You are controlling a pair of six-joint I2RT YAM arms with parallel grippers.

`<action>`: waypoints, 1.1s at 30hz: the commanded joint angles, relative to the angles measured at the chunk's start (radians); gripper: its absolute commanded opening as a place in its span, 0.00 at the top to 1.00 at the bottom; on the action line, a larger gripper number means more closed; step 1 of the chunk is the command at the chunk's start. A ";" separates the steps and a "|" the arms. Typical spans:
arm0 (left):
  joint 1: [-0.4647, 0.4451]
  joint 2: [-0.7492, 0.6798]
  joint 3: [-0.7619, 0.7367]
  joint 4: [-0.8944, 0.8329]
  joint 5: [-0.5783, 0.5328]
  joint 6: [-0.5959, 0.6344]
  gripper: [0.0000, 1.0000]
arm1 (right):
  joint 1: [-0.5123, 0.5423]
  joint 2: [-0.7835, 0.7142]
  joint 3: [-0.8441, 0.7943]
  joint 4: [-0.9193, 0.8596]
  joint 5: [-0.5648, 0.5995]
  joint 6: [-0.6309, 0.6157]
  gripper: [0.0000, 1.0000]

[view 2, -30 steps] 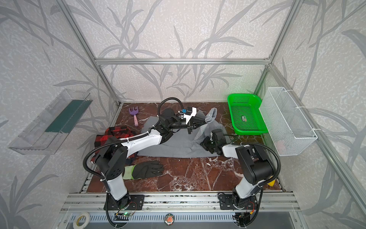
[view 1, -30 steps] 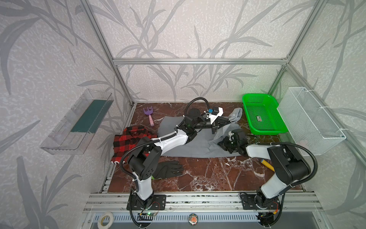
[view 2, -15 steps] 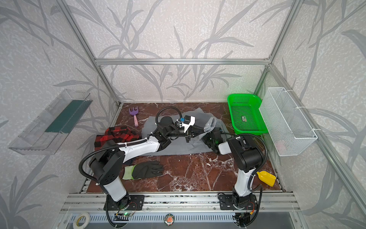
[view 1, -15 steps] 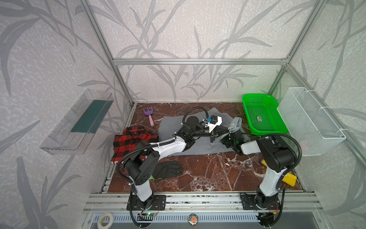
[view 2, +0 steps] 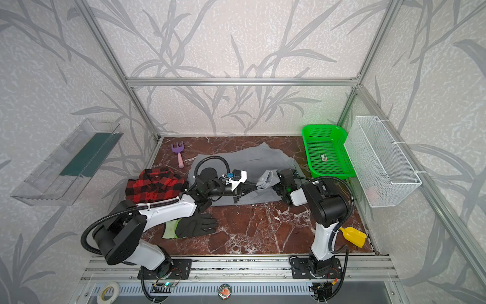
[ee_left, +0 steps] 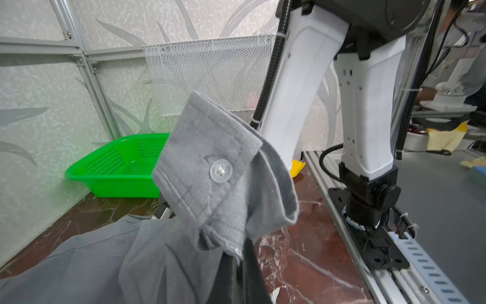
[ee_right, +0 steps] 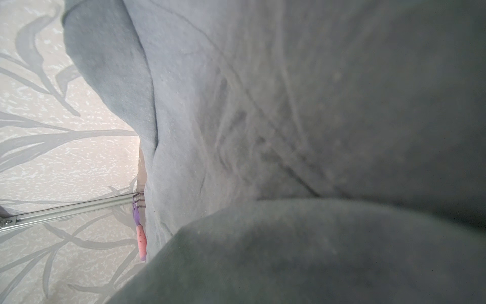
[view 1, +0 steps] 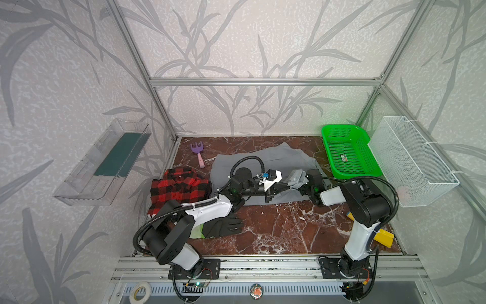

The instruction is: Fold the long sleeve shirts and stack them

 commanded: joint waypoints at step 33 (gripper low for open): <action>-0.113 -0.473 -0.350 -0.330 -0.641 -0.740 0.34 | 0.002 -0.506 -0.126 -0.454 -0.091 -0.279 0.51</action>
